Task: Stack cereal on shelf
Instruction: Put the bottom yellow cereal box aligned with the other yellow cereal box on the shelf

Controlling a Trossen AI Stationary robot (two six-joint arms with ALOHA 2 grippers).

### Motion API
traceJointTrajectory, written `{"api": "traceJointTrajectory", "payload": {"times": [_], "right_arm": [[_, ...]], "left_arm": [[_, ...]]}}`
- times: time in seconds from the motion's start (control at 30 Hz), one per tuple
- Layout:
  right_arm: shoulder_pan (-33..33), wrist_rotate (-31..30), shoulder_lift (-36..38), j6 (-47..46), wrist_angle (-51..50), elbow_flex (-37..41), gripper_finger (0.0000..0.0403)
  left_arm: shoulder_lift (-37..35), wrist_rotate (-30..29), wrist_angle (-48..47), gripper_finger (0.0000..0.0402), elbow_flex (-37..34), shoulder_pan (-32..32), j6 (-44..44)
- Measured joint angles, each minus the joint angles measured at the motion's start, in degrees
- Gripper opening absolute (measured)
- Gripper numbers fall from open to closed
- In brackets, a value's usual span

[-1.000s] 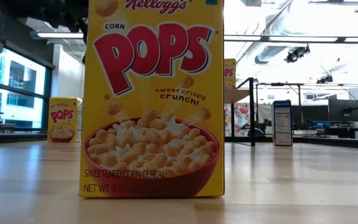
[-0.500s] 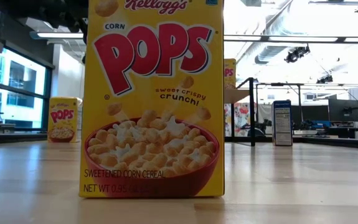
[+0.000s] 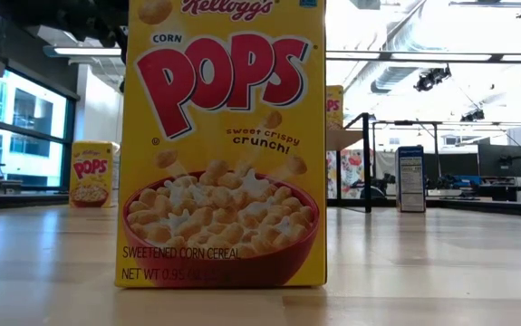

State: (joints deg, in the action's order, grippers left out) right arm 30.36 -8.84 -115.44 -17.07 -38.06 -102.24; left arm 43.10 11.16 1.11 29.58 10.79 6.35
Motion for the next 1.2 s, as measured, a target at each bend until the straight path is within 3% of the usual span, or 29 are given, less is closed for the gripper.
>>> {"api": "traceJointTrajectory", "payload": {"times": [0.53, 0.97, 1.2], "right_arm": [[-0.33, 1.77, -2.35, -0.03, 0.64, 0.00, 0.0255], [-0.41, -0.85, -4.32, -2.41, -0.97, 0.00, 0.0254], [-0.88, 1.81, -6.09, -3.62, -1.69, 0.00, 0.0219]], "left_arm": [[0.01, 0.01, 0.01, 0.0266, 0.00, -0.02, 0.00], [0.01, 0.00, 0.01, 0.0266, 0.00, 0.00, 0.01], [0.01, 0.01, 0.00, 0.0266, 0.01, -0.01, 0.01]]}}
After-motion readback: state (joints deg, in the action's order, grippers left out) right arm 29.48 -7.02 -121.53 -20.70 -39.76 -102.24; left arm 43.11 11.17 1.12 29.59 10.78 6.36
